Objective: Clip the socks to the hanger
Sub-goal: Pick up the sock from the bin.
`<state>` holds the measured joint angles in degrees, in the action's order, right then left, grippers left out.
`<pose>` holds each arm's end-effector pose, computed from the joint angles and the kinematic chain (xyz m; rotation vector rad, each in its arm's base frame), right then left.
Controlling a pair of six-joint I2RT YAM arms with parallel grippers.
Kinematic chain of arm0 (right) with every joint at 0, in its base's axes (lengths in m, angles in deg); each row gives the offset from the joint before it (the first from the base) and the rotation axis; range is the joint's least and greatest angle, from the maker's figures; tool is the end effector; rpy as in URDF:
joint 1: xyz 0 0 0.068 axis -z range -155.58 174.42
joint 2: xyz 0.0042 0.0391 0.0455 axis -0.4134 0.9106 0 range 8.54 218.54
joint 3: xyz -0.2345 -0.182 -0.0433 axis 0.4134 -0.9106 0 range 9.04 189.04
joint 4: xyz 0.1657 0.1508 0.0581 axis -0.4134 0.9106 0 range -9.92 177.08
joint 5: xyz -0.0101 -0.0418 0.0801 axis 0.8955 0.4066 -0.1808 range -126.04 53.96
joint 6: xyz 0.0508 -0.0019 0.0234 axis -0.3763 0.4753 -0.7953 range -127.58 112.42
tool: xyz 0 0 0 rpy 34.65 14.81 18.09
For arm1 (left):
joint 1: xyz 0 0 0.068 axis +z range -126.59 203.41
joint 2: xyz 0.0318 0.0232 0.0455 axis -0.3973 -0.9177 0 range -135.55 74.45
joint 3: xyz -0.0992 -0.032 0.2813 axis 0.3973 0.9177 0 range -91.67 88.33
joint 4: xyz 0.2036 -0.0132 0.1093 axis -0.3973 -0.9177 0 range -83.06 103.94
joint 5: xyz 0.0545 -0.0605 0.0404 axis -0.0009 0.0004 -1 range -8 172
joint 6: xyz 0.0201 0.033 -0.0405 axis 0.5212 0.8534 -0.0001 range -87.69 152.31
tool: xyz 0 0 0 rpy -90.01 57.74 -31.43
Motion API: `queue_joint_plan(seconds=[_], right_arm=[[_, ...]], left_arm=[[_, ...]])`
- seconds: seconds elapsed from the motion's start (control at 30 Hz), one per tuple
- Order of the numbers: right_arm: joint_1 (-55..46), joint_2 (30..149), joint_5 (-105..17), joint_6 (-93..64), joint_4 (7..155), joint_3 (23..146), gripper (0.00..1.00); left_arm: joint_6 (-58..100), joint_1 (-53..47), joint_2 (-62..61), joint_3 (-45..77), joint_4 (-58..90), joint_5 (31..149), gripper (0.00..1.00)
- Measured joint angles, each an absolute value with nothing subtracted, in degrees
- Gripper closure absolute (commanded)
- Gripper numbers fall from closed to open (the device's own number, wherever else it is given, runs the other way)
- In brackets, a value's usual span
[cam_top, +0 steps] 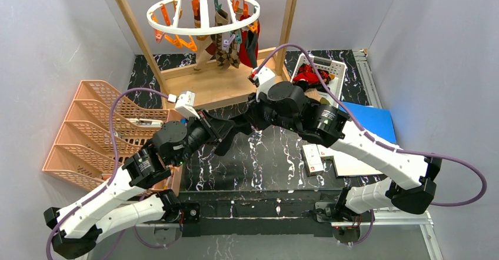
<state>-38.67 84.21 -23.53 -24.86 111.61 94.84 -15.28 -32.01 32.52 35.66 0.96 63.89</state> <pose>0.1209 0.2197 0.4521 -0.6401 1.8988 0.7124 0.0730 -0.0847 0.4029 -0.1447 1.7242 -1.1179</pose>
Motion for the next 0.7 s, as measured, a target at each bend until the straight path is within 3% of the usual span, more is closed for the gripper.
queue_joint_plan(seconds=[0.07,0.23,0.27,0.4,0.47,0.6,0.7], right_arm=[[-38.7,84.2,-22.7,-25.4,111.6,94.8,0.99],[-38.7,84.2,-22.1,-26.6,111.5,94.8,0.99],[-38.7,84.2,-22.3,-26.8,111.4,94.7,0.99],[-38.7,84.0,-22.7,-27.7,111.0,94.5,0.99],[-38.7,83.7,-22.7,-28.4,110.9,94.4,0.99],[-38.7,82.4,-22.7,-29.2,110.8,94.4,0.99],[-38.7,81.0,-22.4,-29.7,110.9,94.4,0.99]], left_arm=[[-15.3,-32.0,32.7,35.7,1.0,63.9,1.00],[-15.3,-32.0,32.9,35.7,0.5,63.9,1.00],[-15.2,-32.0,32.9,35.7,0.5,63.9,0.96],[-14.6,-32.0,32.7,35.7,0.5,63.8,0.53],[-13.9,-32.0,32.5,35.7,0.7,63.8,0.38],[-11.8,-32.1,32.2,35.7,1.5,63.4,0.22],[-9.1,-32.1,32.4,35.7,2.1,63.1,0.15]])
